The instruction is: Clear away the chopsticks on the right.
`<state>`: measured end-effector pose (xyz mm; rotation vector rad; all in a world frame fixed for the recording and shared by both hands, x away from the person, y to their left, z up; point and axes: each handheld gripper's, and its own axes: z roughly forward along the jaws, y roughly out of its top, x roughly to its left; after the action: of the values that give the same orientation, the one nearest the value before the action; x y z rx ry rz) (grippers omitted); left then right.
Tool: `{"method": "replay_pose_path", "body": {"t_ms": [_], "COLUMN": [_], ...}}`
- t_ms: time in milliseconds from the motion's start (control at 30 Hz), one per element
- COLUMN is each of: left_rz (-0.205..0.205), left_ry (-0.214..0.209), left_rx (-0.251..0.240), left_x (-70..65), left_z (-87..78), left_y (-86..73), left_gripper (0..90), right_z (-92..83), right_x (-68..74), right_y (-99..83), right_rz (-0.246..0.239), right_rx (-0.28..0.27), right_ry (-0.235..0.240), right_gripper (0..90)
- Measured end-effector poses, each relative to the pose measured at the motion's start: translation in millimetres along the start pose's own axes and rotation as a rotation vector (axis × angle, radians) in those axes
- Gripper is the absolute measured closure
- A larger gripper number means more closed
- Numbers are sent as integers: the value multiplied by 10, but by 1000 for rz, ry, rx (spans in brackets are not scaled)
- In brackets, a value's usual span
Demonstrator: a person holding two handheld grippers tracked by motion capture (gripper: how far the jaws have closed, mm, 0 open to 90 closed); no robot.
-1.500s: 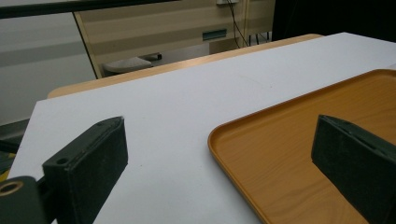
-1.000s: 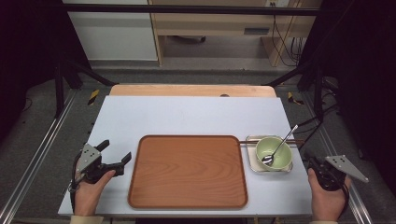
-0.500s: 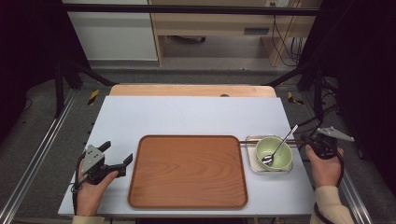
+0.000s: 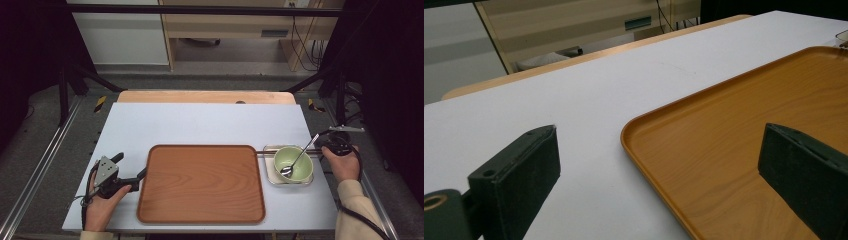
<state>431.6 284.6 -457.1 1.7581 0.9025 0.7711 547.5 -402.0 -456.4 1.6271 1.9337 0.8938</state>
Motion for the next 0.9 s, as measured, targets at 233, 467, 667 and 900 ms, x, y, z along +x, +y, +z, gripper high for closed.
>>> {"method": "replay_pose_path", "body": {"t_ms": [233,467,667,900], "left_rz": [27,29,16,18], "left_ry": [2,25,36,44], "left_rx": [12,5,-1,-4], "left_x": [-28,-16,10,12], "left_z": [11,-5,-27,-29], "left_y": [4,8,11,10], "left_gripper": [30,38,40,40], "right_z": [58,53,29,-42], "right_x": [10,-4,11,61], "right_y": [38,12,-29,-115], "right_rz": [-33,-16,-43,-72], "right_rx": [58,81,109,144], "right_ry": [24,12,39,71], "right_gripper": [900,900,900,900]}}
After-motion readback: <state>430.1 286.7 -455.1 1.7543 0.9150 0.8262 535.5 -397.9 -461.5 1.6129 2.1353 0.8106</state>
